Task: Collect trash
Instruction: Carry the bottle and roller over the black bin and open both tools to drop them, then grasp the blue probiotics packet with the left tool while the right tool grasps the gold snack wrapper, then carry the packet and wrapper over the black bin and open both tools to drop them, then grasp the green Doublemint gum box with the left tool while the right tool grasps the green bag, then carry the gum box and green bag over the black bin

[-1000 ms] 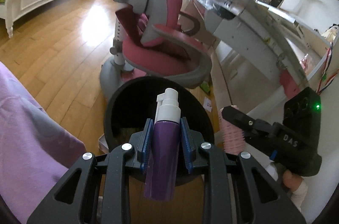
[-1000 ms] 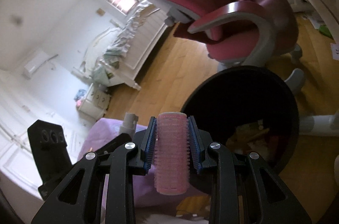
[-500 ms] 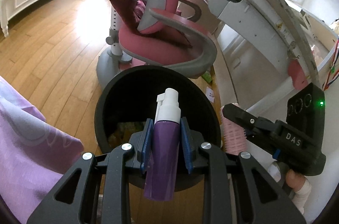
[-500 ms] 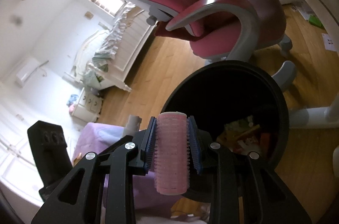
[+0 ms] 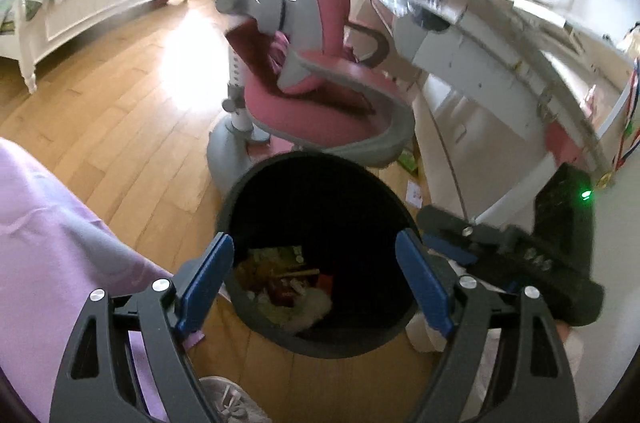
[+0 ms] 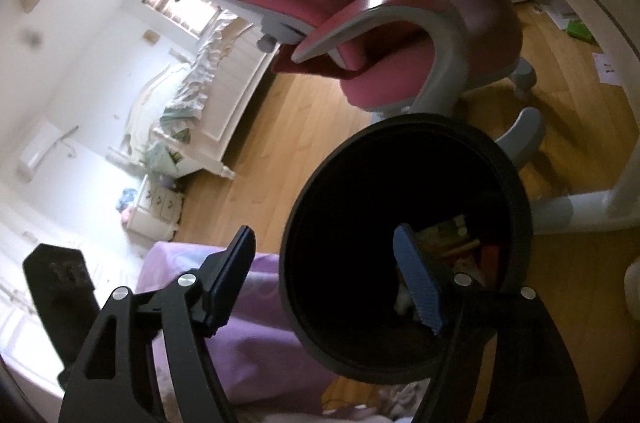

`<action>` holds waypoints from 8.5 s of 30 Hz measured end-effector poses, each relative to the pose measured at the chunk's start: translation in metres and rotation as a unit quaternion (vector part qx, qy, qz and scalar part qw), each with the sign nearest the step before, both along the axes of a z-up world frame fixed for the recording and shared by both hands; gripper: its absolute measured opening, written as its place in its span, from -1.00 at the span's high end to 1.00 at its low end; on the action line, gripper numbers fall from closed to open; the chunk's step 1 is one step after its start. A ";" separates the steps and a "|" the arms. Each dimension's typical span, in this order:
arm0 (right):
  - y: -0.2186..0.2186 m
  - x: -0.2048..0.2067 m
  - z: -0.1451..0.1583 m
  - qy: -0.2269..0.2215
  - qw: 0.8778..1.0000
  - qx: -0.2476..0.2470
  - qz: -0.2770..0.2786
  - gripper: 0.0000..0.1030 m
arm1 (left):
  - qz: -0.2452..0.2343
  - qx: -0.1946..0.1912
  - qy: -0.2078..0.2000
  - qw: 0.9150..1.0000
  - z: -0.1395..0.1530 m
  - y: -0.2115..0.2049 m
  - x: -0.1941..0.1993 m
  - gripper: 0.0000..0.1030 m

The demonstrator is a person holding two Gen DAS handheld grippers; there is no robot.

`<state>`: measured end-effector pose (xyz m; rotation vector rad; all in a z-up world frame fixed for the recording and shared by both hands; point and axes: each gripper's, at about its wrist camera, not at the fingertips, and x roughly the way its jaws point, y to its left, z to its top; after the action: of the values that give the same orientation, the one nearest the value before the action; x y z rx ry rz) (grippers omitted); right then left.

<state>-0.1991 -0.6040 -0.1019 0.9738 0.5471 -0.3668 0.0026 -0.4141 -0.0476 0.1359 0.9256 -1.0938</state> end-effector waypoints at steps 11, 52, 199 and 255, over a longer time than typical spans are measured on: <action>0.072 0.060 0.025 0.001 0.993 -0.031 0.116 -0.39 | 0.149 -0.040 -0.020 0.988 0.042 0.151 0.043 -0.63; 0.422 0.373 0.037 0.048 0.690 -0.389 0.608 0.29 | 0.323 0.113 -0.065 0.937 -0.014 0.406 0.186 0.51; 0.314 0.160 0.088 0.019 0.869 -0.147 0.472 -0.13 | 0.282 0.067 -0.028 0.957 0.014 0.355 0.125 -0.44; 0.108 0.071 0.090 -0.054 0.974 -0.123 0.184 0.74 | 0.059 -0.050 -0.066 0.995 0.074 0.116 0.017 0.41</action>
<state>-0.1281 -0.4962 -0.0120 0.6317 0.5559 -0.0469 0.0194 -0.2984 0.0262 0.0691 0.7493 -1.0071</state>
